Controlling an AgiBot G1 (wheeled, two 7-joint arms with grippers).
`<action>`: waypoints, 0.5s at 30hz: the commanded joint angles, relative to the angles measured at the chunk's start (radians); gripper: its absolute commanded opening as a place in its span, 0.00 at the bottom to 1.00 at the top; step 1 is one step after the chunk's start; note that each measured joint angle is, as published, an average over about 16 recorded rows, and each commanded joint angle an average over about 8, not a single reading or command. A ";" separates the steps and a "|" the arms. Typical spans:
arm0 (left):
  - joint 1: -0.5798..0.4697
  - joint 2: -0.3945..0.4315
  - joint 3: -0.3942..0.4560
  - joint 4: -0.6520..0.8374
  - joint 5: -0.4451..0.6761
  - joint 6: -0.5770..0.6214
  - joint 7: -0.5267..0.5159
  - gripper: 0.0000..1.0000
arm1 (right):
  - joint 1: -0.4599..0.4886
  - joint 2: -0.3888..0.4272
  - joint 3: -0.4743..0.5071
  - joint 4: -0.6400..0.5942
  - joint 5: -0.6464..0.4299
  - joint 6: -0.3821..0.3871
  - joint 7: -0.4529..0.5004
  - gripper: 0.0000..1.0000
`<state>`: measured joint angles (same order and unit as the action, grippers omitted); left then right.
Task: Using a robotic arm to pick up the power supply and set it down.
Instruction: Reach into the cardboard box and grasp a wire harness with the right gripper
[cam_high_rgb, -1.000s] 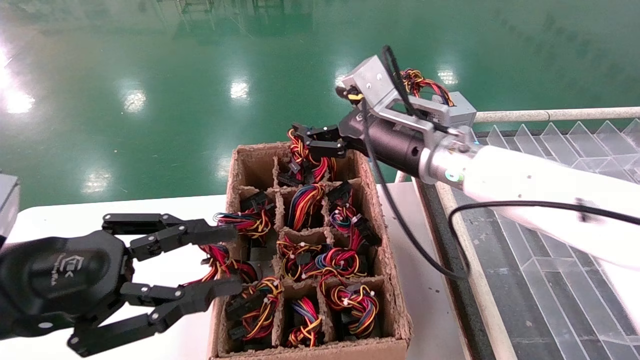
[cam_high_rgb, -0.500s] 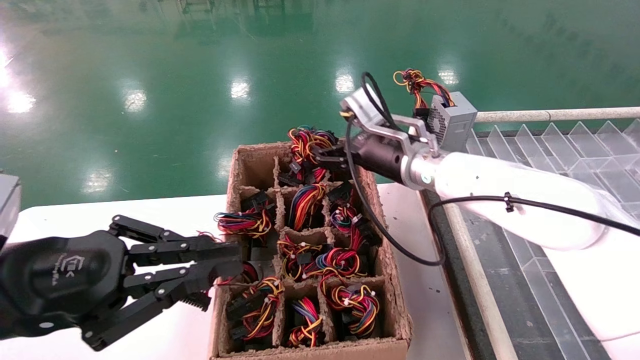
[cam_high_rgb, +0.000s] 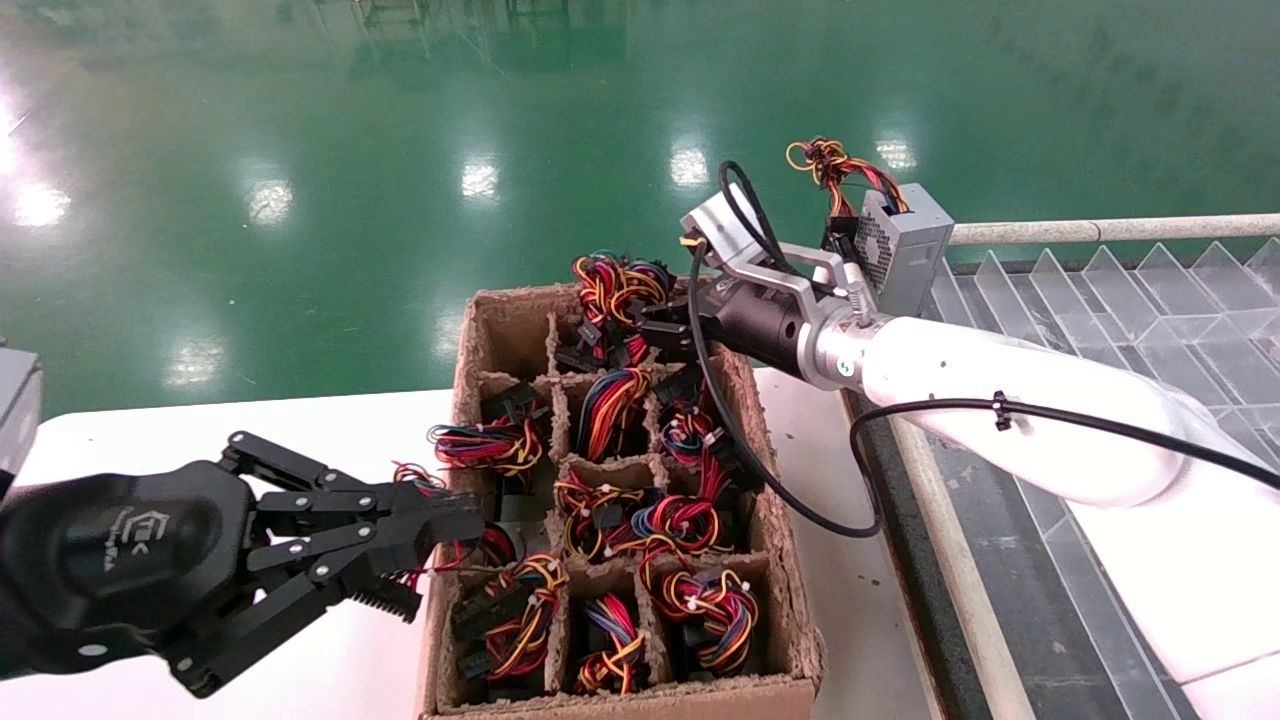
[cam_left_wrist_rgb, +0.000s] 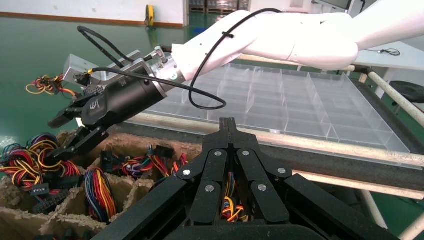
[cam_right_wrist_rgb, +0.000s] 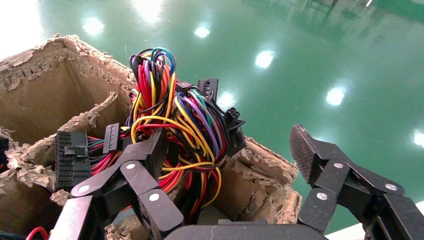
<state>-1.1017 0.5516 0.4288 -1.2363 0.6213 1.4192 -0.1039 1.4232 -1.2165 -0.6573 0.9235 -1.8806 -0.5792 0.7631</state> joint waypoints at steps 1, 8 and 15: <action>0.000 0.000 0.000 0.000 0.000 0.000 0.000 0.00 | 0.000 -0.001 0.001 -0.003 0.004 0.002 -0.004 0.00; 0.000 0.000 0.000 0.000 0.000 0.000 0.000 0.00 | 0.001 0.001 0.010 -0.023 0.053 -0.019 -0.037 0.00; 0.000 0.000 0.000 0.000 0.000 0.000 0.000 0.00 | 0.002 0.008 0.018 -0.039 0.098 -0.045 -0.079 0.00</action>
<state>-1.1017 0.5516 0.4288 -1.2363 0.6213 1.4192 -0.1039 1.4243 -1.2088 -0.6400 0.8863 -1.7873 -0.6196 0.6860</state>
